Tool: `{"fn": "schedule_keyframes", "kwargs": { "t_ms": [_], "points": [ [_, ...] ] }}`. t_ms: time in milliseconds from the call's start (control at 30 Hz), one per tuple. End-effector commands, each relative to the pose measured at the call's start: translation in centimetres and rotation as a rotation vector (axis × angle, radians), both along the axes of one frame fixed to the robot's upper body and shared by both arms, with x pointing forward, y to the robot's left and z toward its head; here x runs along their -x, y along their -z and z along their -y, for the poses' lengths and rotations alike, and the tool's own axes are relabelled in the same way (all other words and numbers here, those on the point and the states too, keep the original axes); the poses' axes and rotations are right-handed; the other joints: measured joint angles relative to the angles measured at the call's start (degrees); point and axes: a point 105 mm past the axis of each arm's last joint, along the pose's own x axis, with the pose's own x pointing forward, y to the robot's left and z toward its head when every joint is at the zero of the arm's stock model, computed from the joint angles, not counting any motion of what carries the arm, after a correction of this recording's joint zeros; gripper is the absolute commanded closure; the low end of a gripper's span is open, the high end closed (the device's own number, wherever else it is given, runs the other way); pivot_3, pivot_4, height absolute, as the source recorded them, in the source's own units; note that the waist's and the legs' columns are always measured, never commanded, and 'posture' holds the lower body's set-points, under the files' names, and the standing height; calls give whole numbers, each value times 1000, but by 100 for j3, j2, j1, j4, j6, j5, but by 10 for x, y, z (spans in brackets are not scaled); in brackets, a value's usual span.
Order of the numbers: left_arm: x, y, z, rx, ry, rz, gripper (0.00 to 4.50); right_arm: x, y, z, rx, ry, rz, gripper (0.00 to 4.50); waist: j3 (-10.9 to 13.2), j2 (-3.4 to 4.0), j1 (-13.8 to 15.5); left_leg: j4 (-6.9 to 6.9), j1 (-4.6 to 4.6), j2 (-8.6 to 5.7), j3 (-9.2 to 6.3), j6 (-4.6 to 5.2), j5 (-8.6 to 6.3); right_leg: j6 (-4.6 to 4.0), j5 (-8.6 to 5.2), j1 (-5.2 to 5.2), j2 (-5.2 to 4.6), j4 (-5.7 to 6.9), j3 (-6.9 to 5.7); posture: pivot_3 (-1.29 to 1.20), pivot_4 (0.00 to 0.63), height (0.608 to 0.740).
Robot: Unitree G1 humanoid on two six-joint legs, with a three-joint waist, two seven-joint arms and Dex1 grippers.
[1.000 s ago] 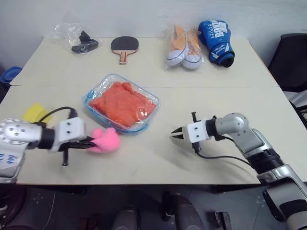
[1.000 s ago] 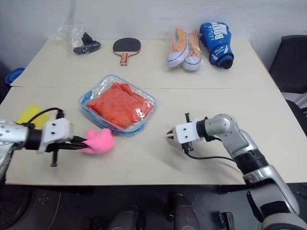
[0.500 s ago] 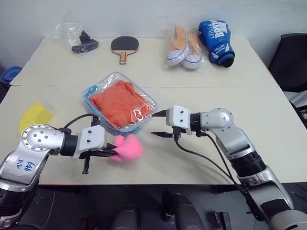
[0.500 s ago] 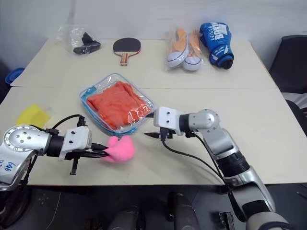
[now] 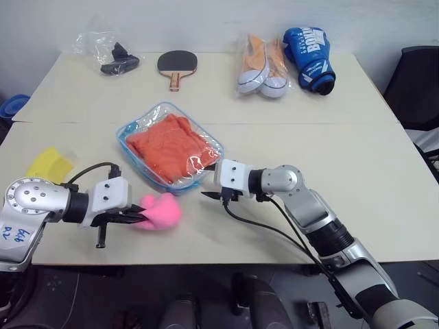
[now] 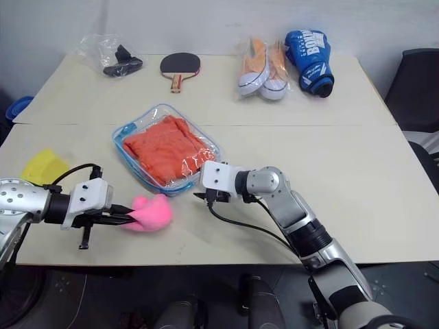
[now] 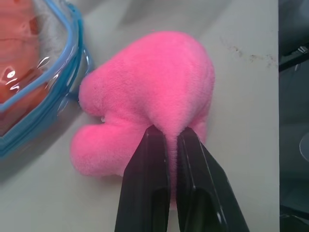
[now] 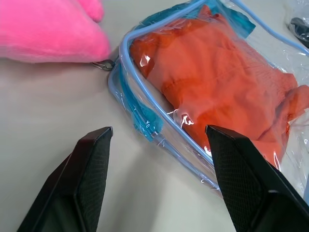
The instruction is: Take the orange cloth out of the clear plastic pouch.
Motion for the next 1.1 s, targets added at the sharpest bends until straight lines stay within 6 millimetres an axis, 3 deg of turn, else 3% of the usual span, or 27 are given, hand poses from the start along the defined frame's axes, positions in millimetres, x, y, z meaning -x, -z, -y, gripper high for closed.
{"fn": "schedule_keyframes", "kwargs": {
  "t_ms": [33,300,400,567,733,900,1100],
  "points": [
    [3,-14,2,45,-3,15,3890,4,-17,4,-30,-21,51,1272,0,0,0,0,-2,0,1,0,0,0,0,-3,0,1,1,0,150,740],
    [1,-19,1,55,2,35,1502,10,-18,18,-18,-30,36,1272,0,0,-22,0,0,0,4,-1,0,0,0,-4,1,3,4,0,150,740],
    [0,-28,-8,36,4,46,625,11,-19,22,-18,-19,37,1272,0,0,-38,0,0,0,4,-2,1,-1,-1,-5,2,5,4,0,150,740],
    [-21,-48,-41,-110,-2,123,625,15,-21,34,-16,-18,27,1272,0,-1,-37,0,-3,-2,3,-3,1,-2,-1,-8,1,5,1,0,150,740],
    [-69,-52,-75,-450,36,314,625,40,-35,44,-44,-129,-10,1272,-1,-2,62,0,-1,-12,11,-1,2,-1,0,-7,7,8,0,0,150,740],
    [-122,-56,-62,-565,79,490,625,55,-54,56,-94,-145,-49,1272,-6,-13,90,4,-6,-16,31,3,4,9,6,-7,2,5,-20,0,150,740],
    [-152,-53,-48,-654,71,601,625,59,-58,67,-118,-79,-64,1272,-6,-32,60,8,-11,-17,65,13,-1,21,12,-11,-4,-2,-47,0,150,740]
  ]
}}
